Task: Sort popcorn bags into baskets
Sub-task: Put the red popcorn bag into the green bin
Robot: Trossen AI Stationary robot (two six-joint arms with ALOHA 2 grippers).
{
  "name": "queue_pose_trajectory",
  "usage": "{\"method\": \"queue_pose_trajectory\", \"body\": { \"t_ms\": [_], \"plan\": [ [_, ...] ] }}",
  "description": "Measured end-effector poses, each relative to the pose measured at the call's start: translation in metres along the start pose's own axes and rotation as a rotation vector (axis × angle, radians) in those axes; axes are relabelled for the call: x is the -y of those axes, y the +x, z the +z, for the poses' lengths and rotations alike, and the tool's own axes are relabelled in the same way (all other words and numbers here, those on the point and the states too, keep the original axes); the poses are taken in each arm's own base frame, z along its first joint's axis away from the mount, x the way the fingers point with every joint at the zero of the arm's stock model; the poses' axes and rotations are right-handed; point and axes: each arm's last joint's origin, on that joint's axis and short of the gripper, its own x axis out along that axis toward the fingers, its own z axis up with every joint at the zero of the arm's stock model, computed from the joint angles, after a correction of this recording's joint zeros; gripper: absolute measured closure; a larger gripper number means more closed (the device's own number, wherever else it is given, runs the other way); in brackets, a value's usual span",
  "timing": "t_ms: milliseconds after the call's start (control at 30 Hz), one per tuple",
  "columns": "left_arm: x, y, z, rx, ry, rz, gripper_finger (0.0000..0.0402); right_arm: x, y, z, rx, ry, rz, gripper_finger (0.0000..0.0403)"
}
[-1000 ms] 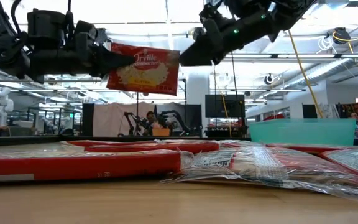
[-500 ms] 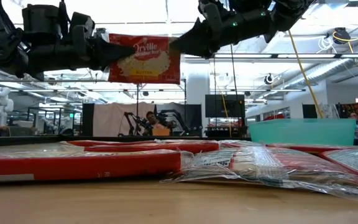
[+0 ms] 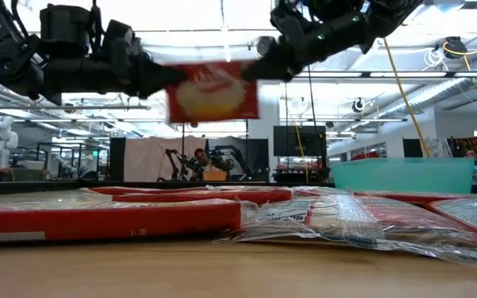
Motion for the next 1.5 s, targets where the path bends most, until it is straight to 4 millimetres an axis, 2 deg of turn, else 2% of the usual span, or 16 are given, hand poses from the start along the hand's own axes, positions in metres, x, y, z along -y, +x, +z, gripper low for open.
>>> {"method": "queue_pose_trajectory", "body": {
  "t_ms": [233,333,433,633,800,1000,1167,1500],
  "plan": [
    [-0.013,-0.002,-0.005,-0.051,-0.058,0.183,0.0177,0.029,-0.043,0.000,-0.124,-0.013,-0.084,0.0394],
    [-0.018,-0.003,-0.006,-0.054,-0.085,0.206,0.0147,0.042,-0.067,0.003,-0.141,0.001,-0.142,0.0393],
    [-0.020,-0.003,-0.007,-0.059,-0.107,0.219,0.0134,0.056,-0.092,0.003,-0.155,0.013,-0.208,0.0393],
    [-0.021,-0.004,-0.009,-0.085,-0.113,0.220,0.0154,0.082,-0.138,-0.008,-0.243,0.065,-0.356,0.0393],
    [-0.021,-0.004,-0.010,-0.088,-0.098,0.220,0.0179,0.098,-0.163,-0.021,-0.326,0.159,-0.462,0.0392],
    [-0.021,-0.004,-0.010,-0.091,-0.068,0.218,0.0203,0.106,-0.175,-0.036,-0.421,0.262,-0.508,0.0392],
    [-0.021,-0.004,-0.010,-0.091,-0.070,0.218,0.0215,0.105,-0.184,-0.045,-0.485,0.415,-0.535,0.0392],
    [-0.020,-0.004,-0.011,-0.104,-0.089,0.216,0.0217,0.094,-0.199,-0.044,-0.468,0.528,-0.571,0.0392]
  ]
}}
